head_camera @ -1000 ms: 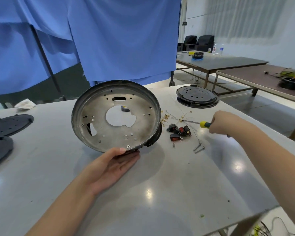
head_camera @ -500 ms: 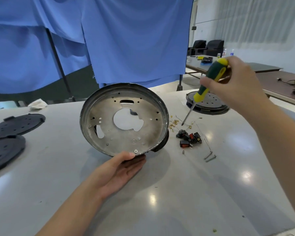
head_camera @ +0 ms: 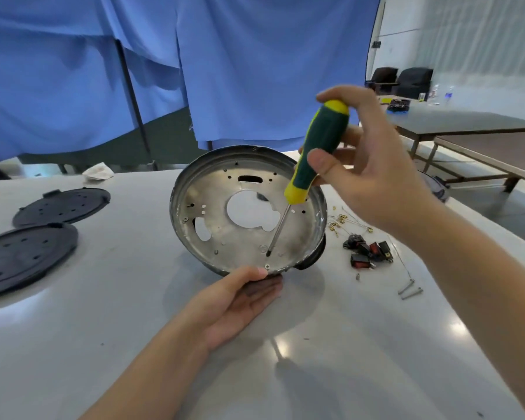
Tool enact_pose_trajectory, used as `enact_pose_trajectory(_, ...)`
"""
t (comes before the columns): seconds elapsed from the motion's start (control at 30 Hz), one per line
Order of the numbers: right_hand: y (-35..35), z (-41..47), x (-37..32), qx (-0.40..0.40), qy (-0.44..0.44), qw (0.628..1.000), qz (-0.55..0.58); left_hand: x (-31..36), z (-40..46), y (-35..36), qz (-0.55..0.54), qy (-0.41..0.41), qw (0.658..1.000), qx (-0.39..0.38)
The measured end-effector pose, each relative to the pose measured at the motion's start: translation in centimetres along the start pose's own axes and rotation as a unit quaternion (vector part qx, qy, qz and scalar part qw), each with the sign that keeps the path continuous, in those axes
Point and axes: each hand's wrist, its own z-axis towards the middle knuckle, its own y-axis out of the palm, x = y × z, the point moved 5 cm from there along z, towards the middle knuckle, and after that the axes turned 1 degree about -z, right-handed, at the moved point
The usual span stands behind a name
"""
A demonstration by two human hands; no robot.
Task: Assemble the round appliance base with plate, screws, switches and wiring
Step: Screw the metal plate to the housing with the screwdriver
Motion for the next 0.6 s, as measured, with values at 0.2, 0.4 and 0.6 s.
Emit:
enact_pose_trajectory(0.2, 0.7, -0.7, 1.2, -0.003, 0.021, 1.000, 0.020, 0.3, 0.0, -0.1, 0.004, -0.001, 1.000, -0.001)
enact_pose_trajectory(0.4, 0.7, -0.7, 1.3, -0.006, 0.026, 0.999, 0.023, 0.2, -0.1, 0.0, -0.006, -0.008, 1.000, 0.001)
enact_pose_trajectory(0.6, 1.1, -0.9, 0.8, -0.026, 0.020, 0.999, 0.013, 0.2, 0.0, -0.1, -0.015, -0.011, 1.000, 0.004)
